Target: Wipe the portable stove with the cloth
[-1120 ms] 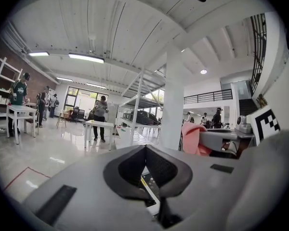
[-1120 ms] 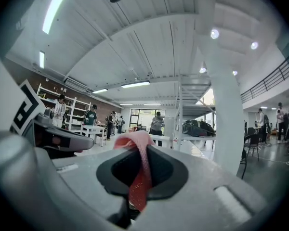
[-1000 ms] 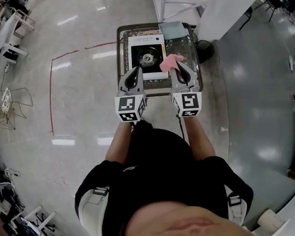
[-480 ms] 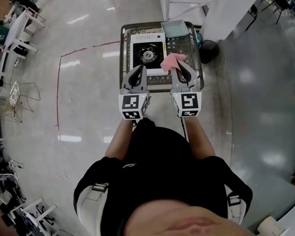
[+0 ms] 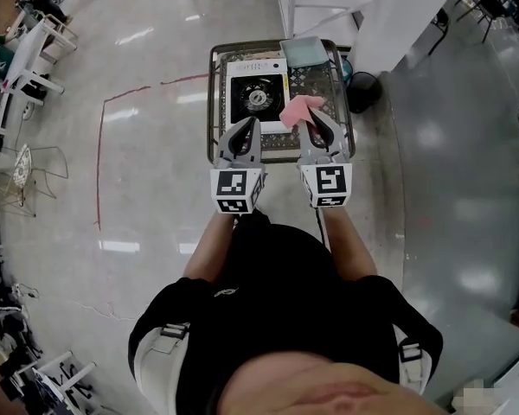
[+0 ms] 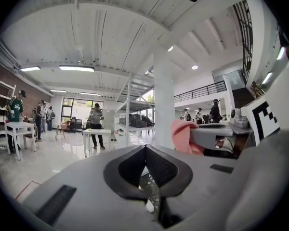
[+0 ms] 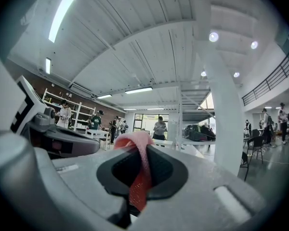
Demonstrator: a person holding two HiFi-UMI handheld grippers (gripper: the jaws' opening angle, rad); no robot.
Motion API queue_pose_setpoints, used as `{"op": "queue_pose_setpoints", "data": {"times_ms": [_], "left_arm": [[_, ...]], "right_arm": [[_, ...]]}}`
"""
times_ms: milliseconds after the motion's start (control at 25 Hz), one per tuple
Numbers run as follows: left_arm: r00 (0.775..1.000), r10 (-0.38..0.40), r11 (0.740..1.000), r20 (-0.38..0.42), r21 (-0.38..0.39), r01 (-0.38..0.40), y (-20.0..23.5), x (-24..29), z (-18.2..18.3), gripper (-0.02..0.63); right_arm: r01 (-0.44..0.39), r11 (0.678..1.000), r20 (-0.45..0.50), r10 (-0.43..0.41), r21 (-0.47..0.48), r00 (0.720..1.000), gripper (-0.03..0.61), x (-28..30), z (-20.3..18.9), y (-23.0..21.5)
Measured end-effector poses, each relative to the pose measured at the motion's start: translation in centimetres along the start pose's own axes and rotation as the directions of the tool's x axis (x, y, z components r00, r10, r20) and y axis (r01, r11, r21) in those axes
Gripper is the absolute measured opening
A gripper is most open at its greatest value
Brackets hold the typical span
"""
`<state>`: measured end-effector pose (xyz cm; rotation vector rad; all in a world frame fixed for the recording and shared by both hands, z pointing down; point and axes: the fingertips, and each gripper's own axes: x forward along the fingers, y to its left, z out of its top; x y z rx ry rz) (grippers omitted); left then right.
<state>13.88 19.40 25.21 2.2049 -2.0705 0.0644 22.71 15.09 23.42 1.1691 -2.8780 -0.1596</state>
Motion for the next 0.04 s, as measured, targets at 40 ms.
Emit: {"op": "queue_pose_setpoints", "data": {"times_ms": [40], "left_arm": [[1.000, -0.002, 1.000, -0.001, 0.001, 0.002, 0.00, -0.11, -0.01, 0.000]], "right_arm": [[0.000, 1.000, 0.001, 0.000, 0.000, 1.000, 0.021, -0.02, 0.01, 0.13]]}}
